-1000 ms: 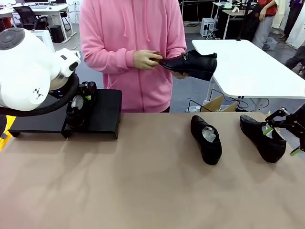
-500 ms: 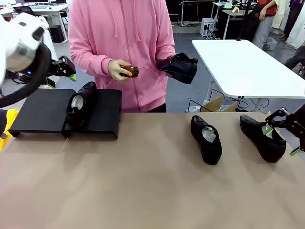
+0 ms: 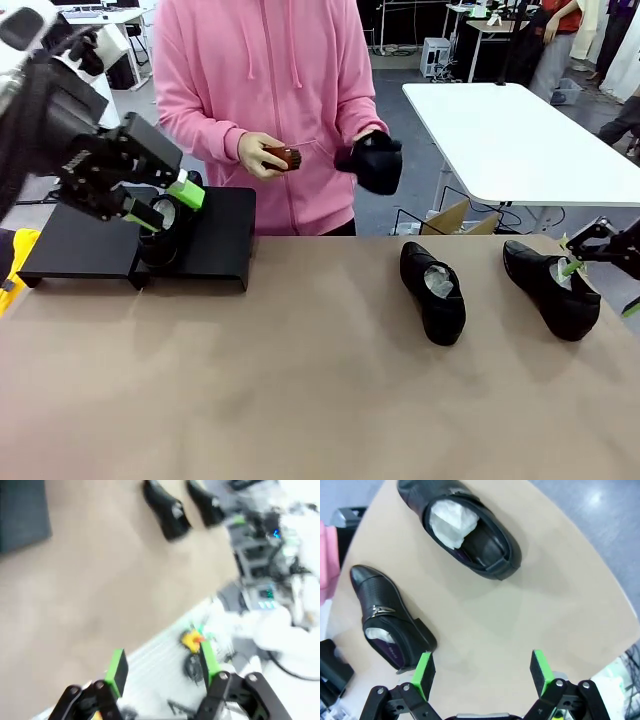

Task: Organize the shoes by placing them on the stand.
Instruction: Pick up one Shoe and place it in the middle of the table.

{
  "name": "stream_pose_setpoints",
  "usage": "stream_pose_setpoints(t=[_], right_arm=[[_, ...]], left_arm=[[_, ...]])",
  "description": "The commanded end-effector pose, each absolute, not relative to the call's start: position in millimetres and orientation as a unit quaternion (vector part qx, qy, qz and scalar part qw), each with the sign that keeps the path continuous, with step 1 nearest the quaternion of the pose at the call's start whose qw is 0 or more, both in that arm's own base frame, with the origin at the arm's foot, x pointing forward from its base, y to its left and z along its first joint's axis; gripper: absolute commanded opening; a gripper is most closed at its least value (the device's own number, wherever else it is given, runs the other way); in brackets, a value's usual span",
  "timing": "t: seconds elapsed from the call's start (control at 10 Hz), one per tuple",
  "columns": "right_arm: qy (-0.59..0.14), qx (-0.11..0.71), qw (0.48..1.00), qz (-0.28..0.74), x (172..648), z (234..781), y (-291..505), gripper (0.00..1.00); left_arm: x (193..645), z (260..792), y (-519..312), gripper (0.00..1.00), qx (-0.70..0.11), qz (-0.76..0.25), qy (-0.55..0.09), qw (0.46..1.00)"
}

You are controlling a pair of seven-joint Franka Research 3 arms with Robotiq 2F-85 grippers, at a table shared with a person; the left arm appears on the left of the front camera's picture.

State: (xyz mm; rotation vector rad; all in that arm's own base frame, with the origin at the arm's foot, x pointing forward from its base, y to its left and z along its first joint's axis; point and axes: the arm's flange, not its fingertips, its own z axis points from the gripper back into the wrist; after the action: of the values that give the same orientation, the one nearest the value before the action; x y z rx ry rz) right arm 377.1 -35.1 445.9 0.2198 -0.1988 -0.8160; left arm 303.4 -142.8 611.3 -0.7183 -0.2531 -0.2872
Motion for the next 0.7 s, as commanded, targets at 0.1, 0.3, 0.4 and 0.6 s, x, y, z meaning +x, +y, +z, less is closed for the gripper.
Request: stream_pose_setpoints(t=[0.1,0.3,0.4,0.6], right_arm=[[-0.126,0.115,0.922,-0.347,379.7,443.2,-32.4,1.00],[-0.139,0.138,0.938,-0.286,395.9,440.8,-14.1,1.00],[-0.137,0.153,0.945,-0.255,402.2,439.8,-2.5,1.00],[-0.137,0.163,0.960,-0.184,419.1,433.9,17.4,1.00]], left_arm=[[305.5,609.6,-111.0,0.75,-0.361,-0.182,-0.013,0.915],[320.7,586.2,-110.8,0.75,-0.344,-0.117,-0.007,0.932],[297.2,601.0,-110.1,0.75,-0.364,-0.163,-0.011,0.917],[297.2,601.0,-110.1,0.75,-0.364,-0.163,-0.011,0.917]])
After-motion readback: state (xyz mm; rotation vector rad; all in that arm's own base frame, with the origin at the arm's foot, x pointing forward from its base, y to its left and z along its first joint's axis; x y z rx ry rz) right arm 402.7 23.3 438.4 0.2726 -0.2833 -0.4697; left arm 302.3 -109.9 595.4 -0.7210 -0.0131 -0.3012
